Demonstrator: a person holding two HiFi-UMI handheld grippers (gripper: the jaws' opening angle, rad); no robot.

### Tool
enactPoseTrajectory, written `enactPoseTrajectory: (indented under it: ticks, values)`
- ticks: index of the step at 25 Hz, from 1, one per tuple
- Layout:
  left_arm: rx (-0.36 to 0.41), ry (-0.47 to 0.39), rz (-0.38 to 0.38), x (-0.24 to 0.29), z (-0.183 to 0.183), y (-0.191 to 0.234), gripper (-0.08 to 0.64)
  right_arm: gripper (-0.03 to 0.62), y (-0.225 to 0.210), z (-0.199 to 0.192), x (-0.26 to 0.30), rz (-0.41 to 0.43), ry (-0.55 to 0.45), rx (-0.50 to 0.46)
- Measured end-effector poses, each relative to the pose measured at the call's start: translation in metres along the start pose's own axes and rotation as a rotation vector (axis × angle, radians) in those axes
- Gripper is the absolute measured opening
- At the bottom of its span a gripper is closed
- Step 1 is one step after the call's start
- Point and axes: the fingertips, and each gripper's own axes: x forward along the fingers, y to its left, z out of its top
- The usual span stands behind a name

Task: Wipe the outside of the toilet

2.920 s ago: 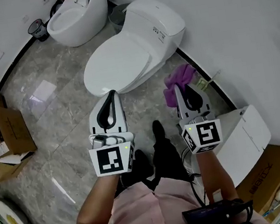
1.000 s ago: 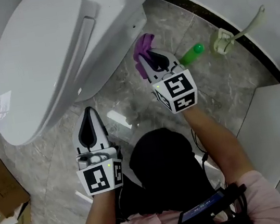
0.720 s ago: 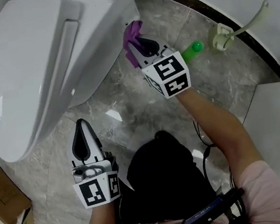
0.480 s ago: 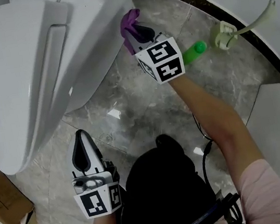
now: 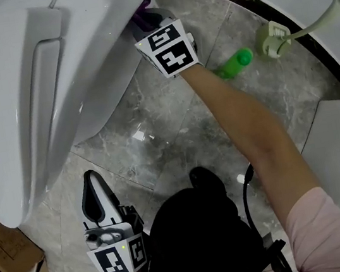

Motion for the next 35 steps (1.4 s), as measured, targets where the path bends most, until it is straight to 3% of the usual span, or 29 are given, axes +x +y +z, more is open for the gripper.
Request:
enactPoseTrajectory:
  ticks: [10,35]
  values:
    - [0.006,-0.001,0.035,-0.015,0.000,0.013,0.008,0.058,0.012,-0.004,0.014,0.030,-0.003,0.008]
    - [0.011,-0.024,0.065,-0.041,0.004,0.019,0.007,0.057,0.094,-0.020,-0.002,0.148,0.008,0.030]
